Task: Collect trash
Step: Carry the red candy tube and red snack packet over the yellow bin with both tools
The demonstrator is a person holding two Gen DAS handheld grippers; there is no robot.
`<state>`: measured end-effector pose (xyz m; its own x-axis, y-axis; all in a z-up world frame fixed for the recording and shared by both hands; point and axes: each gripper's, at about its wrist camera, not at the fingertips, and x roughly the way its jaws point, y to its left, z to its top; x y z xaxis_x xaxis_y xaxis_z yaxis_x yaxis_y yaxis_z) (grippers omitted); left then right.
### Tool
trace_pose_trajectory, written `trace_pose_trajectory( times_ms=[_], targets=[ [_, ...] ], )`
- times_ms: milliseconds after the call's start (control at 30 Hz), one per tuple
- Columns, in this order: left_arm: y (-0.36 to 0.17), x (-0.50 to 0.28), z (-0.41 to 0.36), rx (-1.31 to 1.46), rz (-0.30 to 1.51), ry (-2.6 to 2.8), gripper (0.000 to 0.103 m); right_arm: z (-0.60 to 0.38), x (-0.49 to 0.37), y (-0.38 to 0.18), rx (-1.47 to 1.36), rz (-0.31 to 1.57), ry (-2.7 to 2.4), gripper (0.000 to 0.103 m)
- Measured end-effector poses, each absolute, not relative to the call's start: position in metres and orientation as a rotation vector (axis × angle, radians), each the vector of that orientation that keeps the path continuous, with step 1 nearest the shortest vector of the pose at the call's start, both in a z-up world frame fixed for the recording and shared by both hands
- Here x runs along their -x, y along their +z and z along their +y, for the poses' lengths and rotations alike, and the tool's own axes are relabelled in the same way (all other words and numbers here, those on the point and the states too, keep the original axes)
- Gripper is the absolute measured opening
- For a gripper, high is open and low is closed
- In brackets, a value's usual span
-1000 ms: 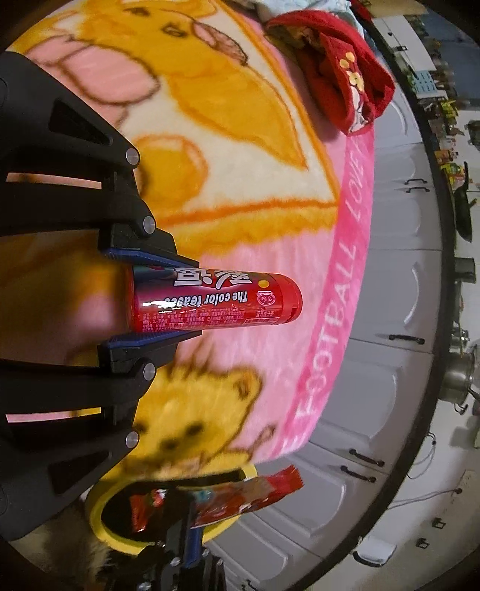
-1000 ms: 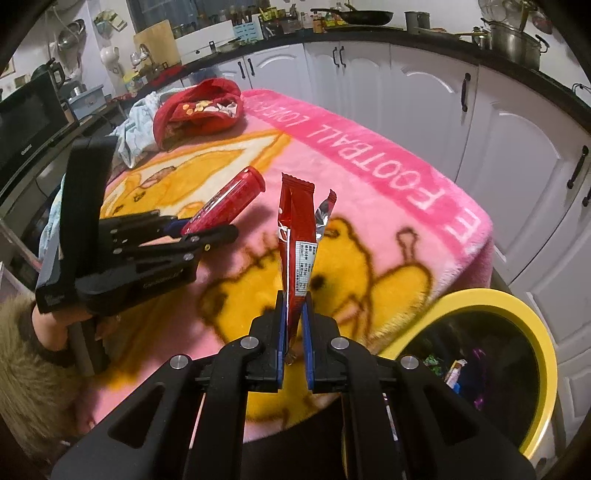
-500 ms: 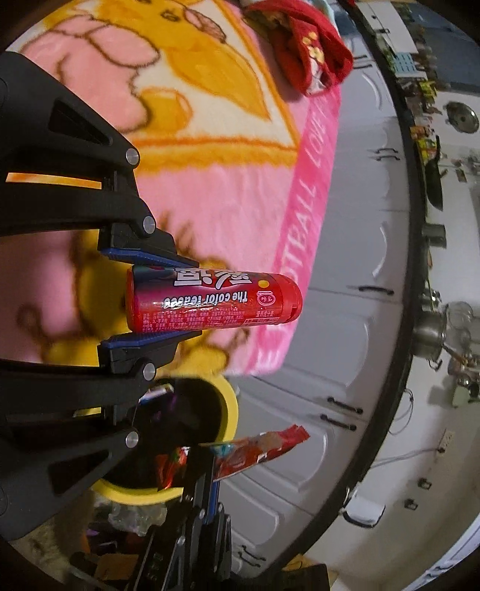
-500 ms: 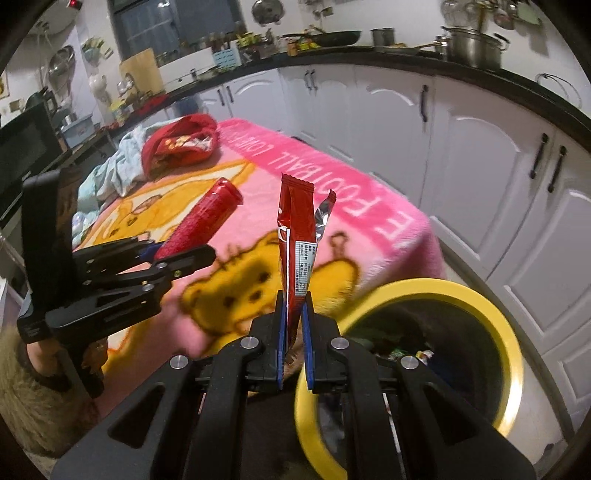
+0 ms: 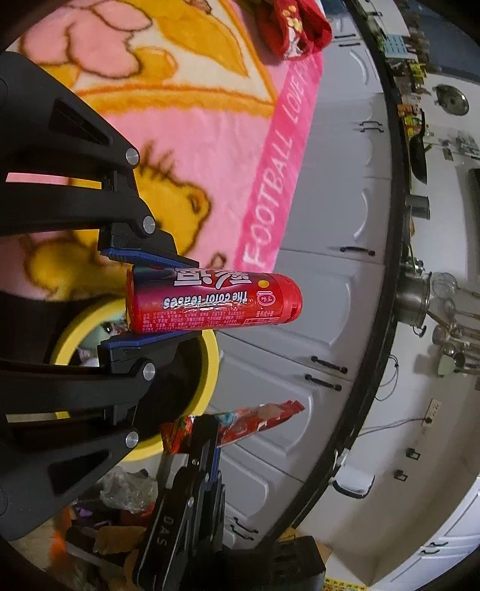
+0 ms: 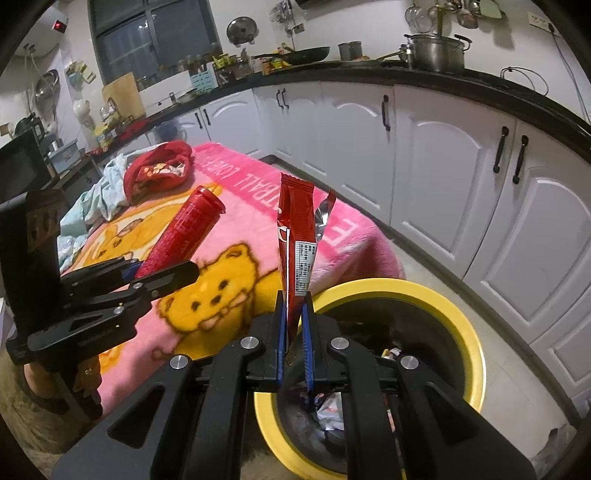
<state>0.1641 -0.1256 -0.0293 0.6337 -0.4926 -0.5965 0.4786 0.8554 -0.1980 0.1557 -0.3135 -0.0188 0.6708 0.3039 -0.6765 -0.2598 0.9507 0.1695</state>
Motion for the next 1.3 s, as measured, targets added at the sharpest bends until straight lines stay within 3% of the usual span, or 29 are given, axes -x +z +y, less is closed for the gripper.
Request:
trace_pose_trajectory(
  times_ms=[1300],
  targets=[
    [-0.054,-0.159,-0.221,-0.044,0.743,-0.664,0.023,-0.399,-0.146,-0.072,-0.123,0.849,0.194,0.01]
  ],
)
